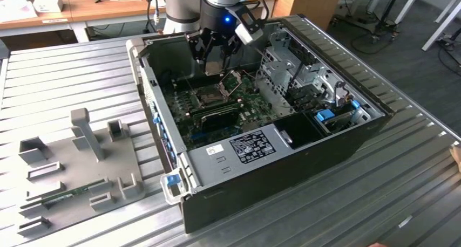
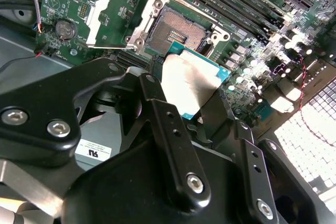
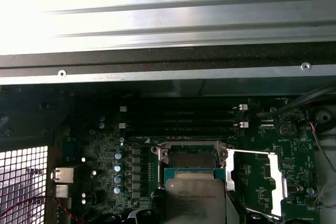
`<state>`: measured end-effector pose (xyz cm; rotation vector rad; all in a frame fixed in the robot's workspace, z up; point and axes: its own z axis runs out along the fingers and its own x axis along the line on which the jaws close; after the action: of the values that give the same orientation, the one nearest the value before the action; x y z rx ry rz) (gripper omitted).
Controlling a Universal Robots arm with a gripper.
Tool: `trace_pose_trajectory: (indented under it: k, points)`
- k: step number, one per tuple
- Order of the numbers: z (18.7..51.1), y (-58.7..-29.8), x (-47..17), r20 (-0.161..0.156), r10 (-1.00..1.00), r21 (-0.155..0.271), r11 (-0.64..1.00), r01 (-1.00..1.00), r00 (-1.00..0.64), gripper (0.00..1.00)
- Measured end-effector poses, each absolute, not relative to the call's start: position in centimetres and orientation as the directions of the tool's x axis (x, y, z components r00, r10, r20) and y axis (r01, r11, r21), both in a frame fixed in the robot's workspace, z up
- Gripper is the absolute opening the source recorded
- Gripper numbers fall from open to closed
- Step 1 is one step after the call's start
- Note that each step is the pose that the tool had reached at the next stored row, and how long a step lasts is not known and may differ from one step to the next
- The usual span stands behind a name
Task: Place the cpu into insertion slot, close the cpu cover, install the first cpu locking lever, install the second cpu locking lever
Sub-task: 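Place the cpu into insertion slot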
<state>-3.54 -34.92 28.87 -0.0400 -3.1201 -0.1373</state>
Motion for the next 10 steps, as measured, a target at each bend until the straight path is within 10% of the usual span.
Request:
trace_pose_trajectory:
  k: [10]
  points:
    - [27.8,-34.9,-3.5,0.019,0.025,0.088,0.996,0.026,-1.000,0.54]
